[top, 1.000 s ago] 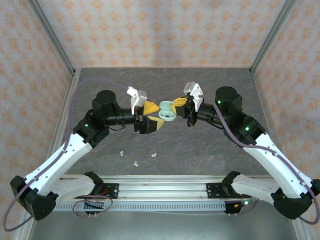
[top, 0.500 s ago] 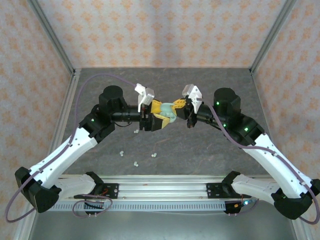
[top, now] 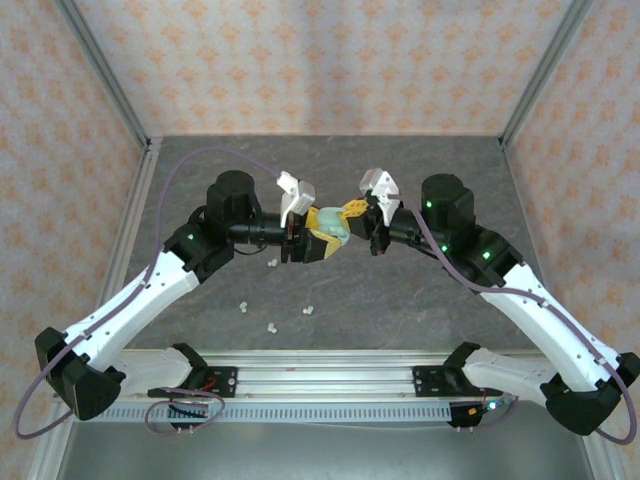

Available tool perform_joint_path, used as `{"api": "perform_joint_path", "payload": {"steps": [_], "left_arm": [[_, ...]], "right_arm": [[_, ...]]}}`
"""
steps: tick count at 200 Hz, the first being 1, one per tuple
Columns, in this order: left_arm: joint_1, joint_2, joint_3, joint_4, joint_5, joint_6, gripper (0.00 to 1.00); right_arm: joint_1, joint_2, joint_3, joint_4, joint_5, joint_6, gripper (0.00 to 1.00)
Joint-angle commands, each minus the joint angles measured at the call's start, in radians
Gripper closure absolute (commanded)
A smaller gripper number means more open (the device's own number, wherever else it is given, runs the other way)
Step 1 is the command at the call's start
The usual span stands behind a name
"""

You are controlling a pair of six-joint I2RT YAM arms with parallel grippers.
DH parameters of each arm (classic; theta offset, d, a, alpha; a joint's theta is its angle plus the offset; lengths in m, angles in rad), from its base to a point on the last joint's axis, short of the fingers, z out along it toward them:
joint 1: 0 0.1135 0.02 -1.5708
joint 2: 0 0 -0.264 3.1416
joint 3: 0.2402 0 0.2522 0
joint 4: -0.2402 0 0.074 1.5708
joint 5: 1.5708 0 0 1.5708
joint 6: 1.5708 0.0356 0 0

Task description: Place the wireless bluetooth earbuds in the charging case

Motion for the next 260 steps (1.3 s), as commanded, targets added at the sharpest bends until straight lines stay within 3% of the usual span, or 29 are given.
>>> {"api": "perform_joint_path", "payload": {"steps": [1,50,70,93,120,134,179,215,260], "left_arm": [[-0.007,0.008,0.043,-0.033,0.033,0.04,0.5],[-0.008,0.0,0.038,-0.045,0.024,0.056,0.37],[-0.007,-0.001,0.037,-0.043,0.024,0.058,0.37],[-0.007,-0.005,0.036,-0.042,0.024,0.062,0.49],[-0.008,-0.006,0.034,-0.045,0.021,0.069,0.73],[-0.008,-0.011,0.028,-0.042,0.008,0.072,0.79],[-0.006,-0.075,-0.067,0.075,-0.079,0.048,0.97],[-0.005,-0.077,-0.05,0.003,-0.088,0.06,1.0],[0.004,-0.075,-0.042,-0.052,-0.099,0.05,1.0]], "right_arm": [[0.005,0.004,0.01,0.046,-0.005,0.014,0.97],[0.005,0.008,0.009,0.05,-0.001,0.017,0.97],[0.005,0.01,0.009,0.051,-0.003,0.018,0.97],[0.005,0.01,0.009,0.049,-0.007,0.02,0.97],[0.005,0.008,0.011,0.048,-0.011,0.024,0.97],[0.004,0.007,0.011,0.049,-0.013,0.03,0.95],[0.005,-0.012,-0.01,0.061,-0.024,0.062,0.67],[0.005,-0.031,-0.02,0.065,-0.048,0.096,0.55],[0.005,-0.048,-0.002,0.068,-0.076,0.208,0.5]]}}
